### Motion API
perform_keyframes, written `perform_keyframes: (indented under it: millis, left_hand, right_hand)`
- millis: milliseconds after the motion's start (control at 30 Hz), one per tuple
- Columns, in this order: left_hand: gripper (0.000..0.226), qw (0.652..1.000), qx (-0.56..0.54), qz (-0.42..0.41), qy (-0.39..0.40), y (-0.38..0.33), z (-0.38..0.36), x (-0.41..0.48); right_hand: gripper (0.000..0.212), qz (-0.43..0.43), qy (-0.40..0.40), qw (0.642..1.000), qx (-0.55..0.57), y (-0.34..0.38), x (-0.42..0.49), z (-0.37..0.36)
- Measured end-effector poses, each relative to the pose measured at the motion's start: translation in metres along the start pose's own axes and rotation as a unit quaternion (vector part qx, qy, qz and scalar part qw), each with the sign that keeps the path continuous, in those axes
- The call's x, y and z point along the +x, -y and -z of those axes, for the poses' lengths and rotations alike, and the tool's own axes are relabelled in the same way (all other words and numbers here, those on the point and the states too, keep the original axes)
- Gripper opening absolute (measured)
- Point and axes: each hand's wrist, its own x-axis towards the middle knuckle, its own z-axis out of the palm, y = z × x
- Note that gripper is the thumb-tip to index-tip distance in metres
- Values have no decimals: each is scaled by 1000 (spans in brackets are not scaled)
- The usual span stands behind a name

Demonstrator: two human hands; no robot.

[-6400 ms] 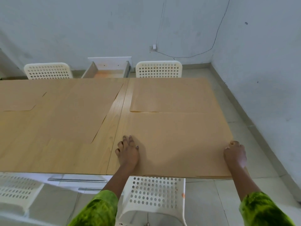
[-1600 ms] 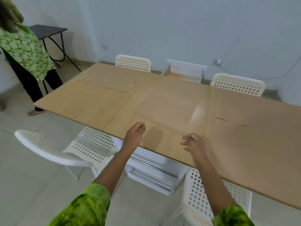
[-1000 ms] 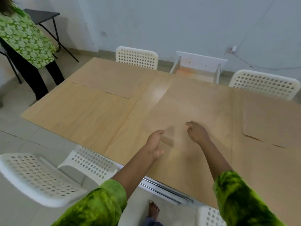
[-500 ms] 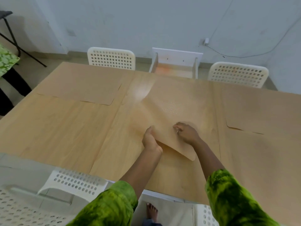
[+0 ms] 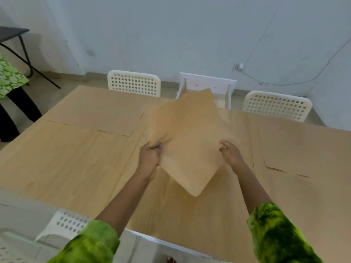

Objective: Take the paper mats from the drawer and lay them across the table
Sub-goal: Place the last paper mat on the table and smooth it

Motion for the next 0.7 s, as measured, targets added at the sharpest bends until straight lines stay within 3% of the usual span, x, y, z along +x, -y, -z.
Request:
perform_keyframes:
  millis: [167,267,333,367,467,533,633,700]
  left_hand:
    - [29,997,-36,19,69,-62,91,3]
    - [29,995,-6,40,95,-84,144,-1]
    - [40,993,15,55,107,-93,178,-3]
    - [53,992,20,63,110,-96,196,-3]
    - [82,991,21,85,106,-104,248,-5]
    - [71,989,23,94,107,-111,280,-11]
    - [17,992,14,96,79,-124,319,-20]
    - [21,995,-4,86,56,-129,348,-24]
  right_hand:
    - [48,-28,-19,999,-15,19,14,12]
    - [57,-52,-7,996,70,33,8,2]
    - [62,-84,7,990,109,39,0,-7]
    - [57,-95,20,987,126,41,-6,-12]
    - [5,-104,73,968,215,50,-32,-36]
    - [17,-99,80,958,258,56,-55,-58]
    - [24,-74,40,942,325,74,-96,-96]
    - [25,-75,9,932,355,86,-120,-124]
